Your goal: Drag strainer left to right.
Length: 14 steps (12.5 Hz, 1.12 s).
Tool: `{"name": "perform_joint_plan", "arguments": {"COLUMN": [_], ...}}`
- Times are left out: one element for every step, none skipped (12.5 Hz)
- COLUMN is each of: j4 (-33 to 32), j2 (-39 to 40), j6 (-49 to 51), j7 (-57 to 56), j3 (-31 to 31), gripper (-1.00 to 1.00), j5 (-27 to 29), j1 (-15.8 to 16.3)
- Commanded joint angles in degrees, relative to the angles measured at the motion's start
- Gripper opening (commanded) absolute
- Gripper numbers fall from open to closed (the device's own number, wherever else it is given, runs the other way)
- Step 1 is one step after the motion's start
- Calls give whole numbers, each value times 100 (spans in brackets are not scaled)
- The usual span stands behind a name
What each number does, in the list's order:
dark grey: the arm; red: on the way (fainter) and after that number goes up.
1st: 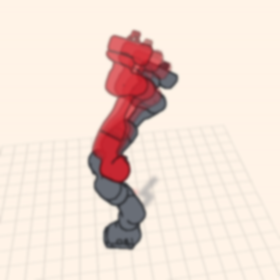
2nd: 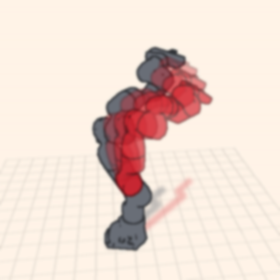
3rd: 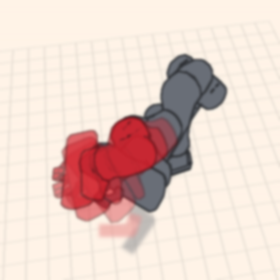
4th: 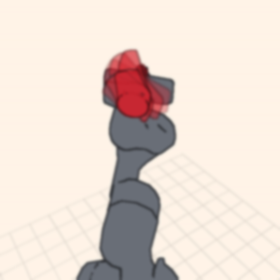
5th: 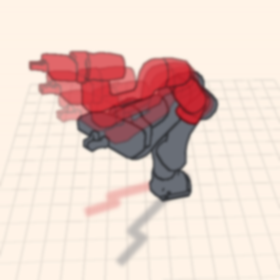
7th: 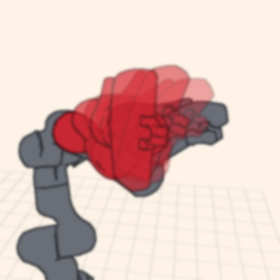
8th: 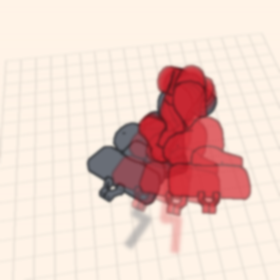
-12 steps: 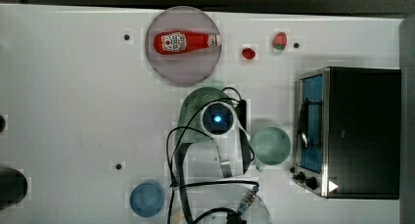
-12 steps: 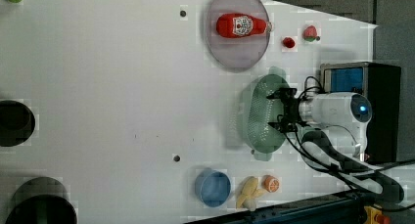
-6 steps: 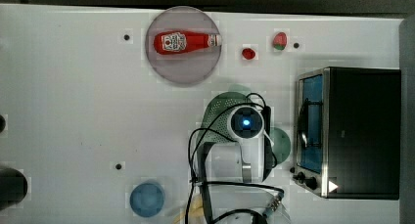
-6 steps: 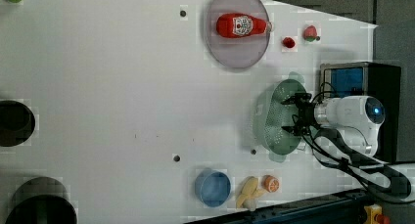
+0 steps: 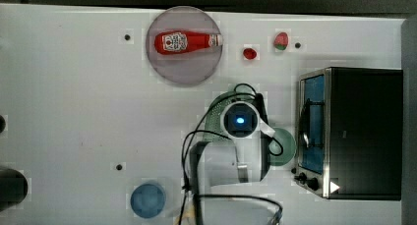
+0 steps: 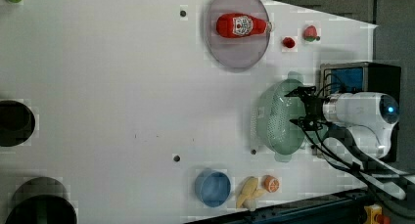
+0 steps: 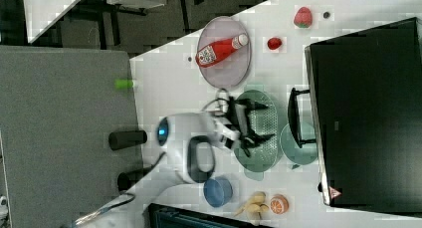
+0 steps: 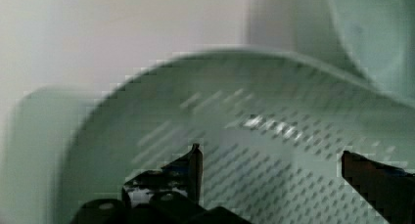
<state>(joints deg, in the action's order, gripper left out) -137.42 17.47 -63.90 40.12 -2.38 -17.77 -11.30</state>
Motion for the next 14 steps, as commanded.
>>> {"name": "perform_joint_plan", "arguments": {"j4": [192,319,456,590,706,807,904,1026,1180,1363,1552,1744,1952,2141], "j2": [-1128,-1396,-1644,-1890,-2141,-2372,-2600,-2830,-3052,-3253,-3423,-3557,-3643,-3689], "j6": [953,1448,1980,2468,2945,3405,3790,3978,4124,4360,4783,5311,5707,5904], "j7": [-371,-430,-569,-832,-1204,-1692,-2200,-2713,-3139,-3384,-3420,-3420,-3420,-3435], "j3": [-417,-504,-571,-622,-633,-615,-570,-521,-496,-494,-494,-478,-463,-440], "gripper": [100,100,100,100,100,100,100,100,100,100,100,100,100,100], "j5": [58,64,91,236,524,927,1408,1819,1939,1938,1938,1948,1954,1954], "j1": [234,238,240,242,244,242,238,238,238,239,239,239,239,239]}}
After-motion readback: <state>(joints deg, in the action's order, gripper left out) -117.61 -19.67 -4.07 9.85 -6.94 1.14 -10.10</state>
